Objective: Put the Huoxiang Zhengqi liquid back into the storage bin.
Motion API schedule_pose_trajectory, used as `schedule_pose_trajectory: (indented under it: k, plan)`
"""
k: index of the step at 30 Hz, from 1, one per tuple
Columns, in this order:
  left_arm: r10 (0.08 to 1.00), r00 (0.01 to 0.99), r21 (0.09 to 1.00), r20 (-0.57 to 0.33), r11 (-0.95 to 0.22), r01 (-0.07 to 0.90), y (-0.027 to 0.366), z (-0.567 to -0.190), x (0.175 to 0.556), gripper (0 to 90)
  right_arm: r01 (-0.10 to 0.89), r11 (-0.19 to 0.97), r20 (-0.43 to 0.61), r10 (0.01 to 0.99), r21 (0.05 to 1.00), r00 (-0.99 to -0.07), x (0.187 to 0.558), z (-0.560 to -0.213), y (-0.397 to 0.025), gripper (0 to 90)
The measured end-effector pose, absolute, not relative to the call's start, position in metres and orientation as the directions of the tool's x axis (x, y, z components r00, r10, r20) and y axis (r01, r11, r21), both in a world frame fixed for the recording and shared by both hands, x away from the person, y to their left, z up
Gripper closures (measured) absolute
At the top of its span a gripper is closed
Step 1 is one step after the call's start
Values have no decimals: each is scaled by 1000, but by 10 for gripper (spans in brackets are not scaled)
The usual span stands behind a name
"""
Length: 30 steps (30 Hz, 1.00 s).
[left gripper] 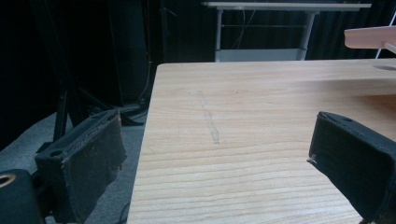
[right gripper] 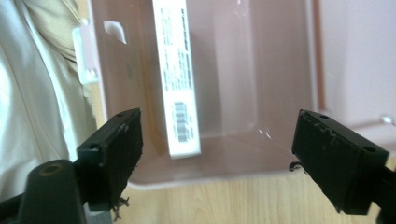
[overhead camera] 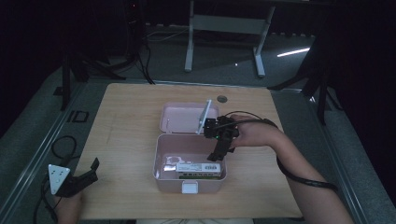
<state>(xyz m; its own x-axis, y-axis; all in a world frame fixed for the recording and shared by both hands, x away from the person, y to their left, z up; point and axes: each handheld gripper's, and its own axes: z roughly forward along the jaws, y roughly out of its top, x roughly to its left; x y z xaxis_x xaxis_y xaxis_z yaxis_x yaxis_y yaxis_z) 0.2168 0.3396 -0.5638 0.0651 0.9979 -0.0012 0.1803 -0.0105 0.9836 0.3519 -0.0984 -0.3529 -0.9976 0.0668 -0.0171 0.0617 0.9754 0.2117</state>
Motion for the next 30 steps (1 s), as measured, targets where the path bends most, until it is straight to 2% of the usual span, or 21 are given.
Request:
schedule_pose_trajectory:
  k: [11, 20, 28, 30]
  plan:
    - [998, 64, 984, -2, -10, 180, 340, -564, 217, 37, 103, 935, -106, 147, 339, -983, 367, -356, -155, 136]
    - [998, 64, 983, -1, -11, 182, 339, -564, 217, 37, 204, 890, -120, 274, 409, -954, 382, -386, -191, 134]
    - [998, 66, 983, -2, -10, 182, 340, -564, 217, 38, 255, 860, -132, 344, 441, -930, 387, -411, -207, 130]
    - [998, 66, 983, -1, -11, 182, 340, -564, 217, 37, 282, 833, -137, 387, 477, -912, 389, -422, -212, 130]
